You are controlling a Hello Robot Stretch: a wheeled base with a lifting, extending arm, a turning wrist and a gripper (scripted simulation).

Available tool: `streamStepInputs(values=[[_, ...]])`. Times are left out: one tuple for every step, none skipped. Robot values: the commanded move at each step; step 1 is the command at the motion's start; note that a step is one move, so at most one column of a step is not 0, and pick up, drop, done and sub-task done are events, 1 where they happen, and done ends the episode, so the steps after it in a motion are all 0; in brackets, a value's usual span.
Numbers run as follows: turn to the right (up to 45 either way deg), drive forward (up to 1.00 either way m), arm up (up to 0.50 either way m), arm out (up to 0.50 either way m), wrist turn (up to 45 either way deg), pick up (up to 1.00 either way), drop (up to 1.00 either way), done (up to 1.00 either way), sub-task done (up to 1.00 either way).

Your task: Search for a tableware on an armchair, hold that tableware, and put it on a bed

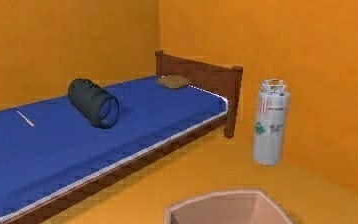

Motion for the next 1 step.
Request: streamStepInputs(values=[[3.0, 0.0, 0.0, 0.0, 0.0, 0.0, 0.0, 0.0, 0.0]])
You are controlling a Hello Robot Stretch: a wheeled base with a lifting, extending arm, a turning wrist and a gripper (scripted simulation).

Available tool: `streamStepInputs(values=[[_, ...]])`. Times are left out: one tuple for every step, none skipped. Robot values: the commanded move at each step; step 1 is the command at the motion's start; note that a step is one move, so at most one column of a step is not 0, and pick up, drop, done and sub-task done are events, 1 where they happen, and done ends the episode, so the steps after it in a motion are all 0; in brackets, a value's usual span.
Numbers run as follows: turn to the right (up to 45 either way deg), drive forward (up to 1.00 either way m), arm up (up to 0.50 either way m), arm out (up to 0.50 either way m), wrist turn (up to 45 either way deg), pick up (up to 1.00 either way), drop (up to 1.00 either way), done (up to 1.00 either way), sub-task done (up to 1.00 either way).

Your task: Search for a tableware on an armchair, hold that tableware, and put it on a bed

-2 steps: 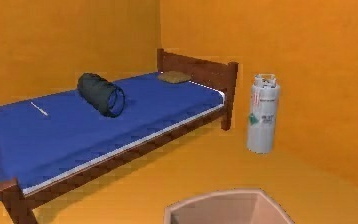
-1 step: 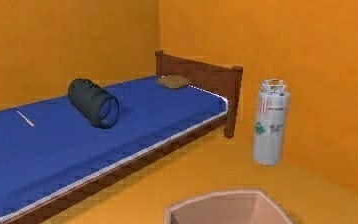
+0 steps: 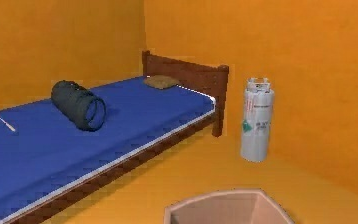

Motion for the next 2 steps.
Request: streamStepInputs(values=[[0.0, 1.0, 0.0, 0.0, 0.0, 0.0, 0.0, 0.0, 0.0], [21.0, 0.0, 0.0, 0.0, 0.0, 0.0, 0.0, 0.0, 0.0]])
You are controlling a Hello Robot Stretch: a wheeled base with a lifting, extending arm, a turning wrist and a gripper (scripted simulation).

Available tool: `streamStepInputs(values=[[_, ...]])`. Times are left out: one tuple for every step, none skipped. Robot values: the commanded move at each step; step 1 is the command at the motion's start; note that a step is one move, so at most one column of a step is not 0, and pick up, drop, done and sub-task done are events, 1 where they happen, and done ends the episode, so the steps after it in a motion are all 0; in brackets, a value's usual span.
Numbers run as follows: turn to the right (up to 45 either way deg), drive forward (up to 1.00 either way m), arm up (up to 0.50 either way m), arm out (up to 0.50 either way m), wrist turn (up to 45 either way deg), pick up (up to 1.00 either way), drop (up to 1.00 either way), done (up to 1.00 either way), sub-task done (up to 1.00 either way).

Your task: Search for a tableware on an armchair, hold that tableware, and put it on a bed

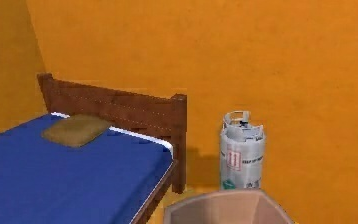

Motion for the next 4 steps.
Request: streamStepInputs(values=[[0.0, 0.1, 0.0, 0.0, 0.0, 0.0, 0.0, 0.0, 0.0], [45.0, 0.0, 0.0, 0.0, 0.0, 0.0, 0.0, 0.0, 0.0], [3.0, 0.0, 0.0, 0.0, 0.0, 0.0, 0.0, 0.0, 0.0], [-45.0, 0.0, 0.0, 0.0, 0.0, 0.0, 0.0, 0.0, 0.0]])
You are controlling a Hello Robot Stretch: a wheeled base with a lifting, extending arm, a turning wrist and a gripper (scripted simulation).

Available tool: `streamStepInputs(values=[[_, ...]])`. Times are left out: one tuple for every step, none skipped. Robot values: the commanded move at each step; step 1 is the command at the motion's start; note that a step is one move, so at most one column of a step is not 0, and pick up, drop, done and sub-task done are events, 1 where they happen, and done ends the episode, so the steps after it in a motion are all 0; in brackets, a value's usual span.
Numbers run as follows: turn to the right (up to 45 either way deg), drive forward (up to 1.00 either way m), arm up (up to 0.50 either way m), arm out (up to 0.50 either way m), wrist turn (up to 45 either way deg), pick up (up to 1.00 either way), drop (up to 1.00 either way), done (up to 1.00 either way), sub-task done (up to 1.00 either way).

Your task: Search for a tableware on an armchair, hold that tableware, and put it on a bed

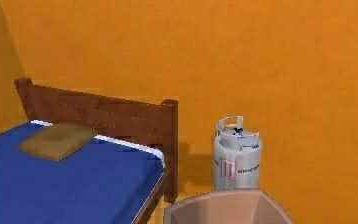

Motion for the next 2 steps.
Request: streamStepInputs(values=[[45.0, 0.0, 0.0, 0.0, 0.0, 0.0, 0.0, 0.0, 0.0], [9.0, 0.0, 0.0, 0.0, 0.0, 0.0, 0.0, 0.0, 0.0]])
